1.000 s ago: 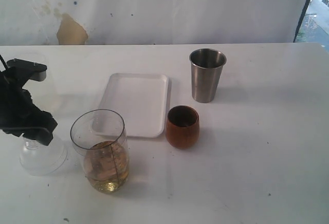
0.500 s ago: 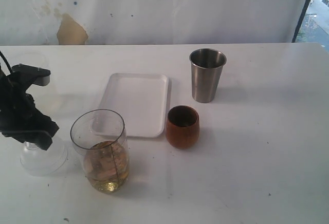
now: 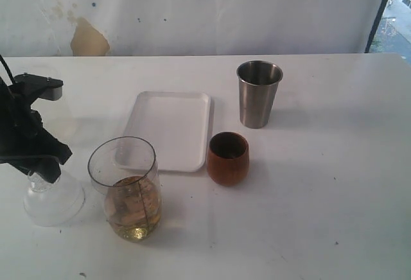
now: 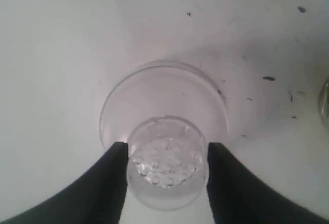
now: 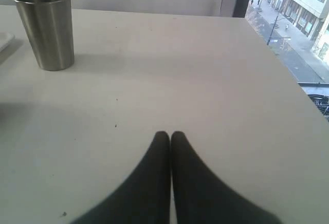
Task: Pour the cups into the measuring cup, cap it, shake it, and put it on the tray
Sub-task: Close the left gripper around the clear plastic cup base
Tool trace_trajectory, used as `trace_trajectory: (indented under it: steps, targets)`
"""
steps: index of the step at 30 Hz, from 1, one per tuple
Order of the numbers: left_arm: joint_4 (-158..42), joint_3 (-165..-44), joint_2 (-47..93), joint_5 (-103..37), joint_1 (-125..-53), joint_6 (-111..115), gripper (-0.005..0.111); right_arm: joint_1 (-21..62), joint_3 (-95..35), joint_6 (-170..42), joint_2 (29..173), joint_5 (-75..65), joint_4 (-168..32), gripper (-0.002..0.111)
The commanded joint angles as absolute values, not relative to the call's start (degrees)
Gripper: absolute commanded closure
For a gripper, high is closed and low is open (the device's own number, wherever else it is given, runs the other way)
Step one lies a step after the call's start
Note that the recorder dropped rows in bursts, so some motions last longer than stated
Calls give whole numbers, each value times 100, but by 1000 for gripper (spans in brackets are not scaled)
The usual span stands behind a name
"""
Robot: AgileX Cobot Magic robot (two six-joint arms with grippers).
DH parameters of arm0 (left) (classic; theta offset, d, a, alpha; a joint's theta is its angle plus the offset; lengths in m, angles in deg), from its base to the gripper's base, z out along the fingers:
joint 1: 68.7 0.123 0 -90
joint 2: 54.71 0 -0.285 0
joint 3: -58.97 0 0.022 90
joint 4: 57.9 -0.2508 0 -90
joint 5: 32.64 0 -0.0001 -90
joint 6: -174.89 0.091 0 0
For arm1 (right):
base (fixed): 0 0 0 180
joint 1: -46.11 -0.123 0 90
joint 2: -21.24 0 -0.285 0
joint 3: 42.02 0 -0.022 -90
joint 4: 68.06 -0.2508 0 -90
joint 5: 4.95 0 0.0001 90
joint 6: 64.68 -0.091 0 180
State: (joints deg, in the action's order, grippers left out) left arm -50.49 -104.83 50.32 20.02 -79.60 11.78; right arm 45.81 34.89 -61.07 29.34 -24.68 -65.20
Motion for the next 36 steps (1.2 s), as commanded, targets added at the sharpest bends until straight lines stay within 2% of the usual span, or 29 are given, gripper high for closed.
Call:
trace_trajectory:
  steps: [1, 4, 8, 10, 25, 27, 28, 30, 36]
  targets:
    - [-5204, -10517, 4972, 2086, -7978, 1184, 107, 4611, 3519, -6056, 2903, -2415, -6514, 108]
    - [-5204, -10517, 4972, 2132, -7978, 1141, 95, 4611, 3519, -6056, 2903, -2415, -6514, 108]
    - [-5204, -10517, 4972, 2079, -7978, 1103, 61, 4611, 3519, -6056, 2903, -2415, -6514, 108]
    - [-5232, -10517, 4972, 2069, -7978, 1009, 55, 4611, 3519, -6056, 2903, -2415, -6514, 108]
    - [-5168, -10321, 4972, 1867, -7978, 1020, 57, 4611, 3519, -6056, 2903, -2415, -6514, 108]
    - [-5168, -10321, 4972, 1786, -7978, 1020, 54, 4611, 3519, -6056, 2903, -2415, -6514, 108]
    - [-5168, -10321, 4972, 1800, -7978, 1030, 48, 4611, 3519, -6056, 2903, -2415, -6514, 108]
    - [-5168, -10321, 4972, 1817, -7978, 1030, 44, 4611, 3519, -6057, 2903, -2415, -6530, 108]
    - [-5108, -10313, 5057, 1817, -7978, 1019, 48, 4611, 3519, -6057, 2903, -2415, -6530, 108]
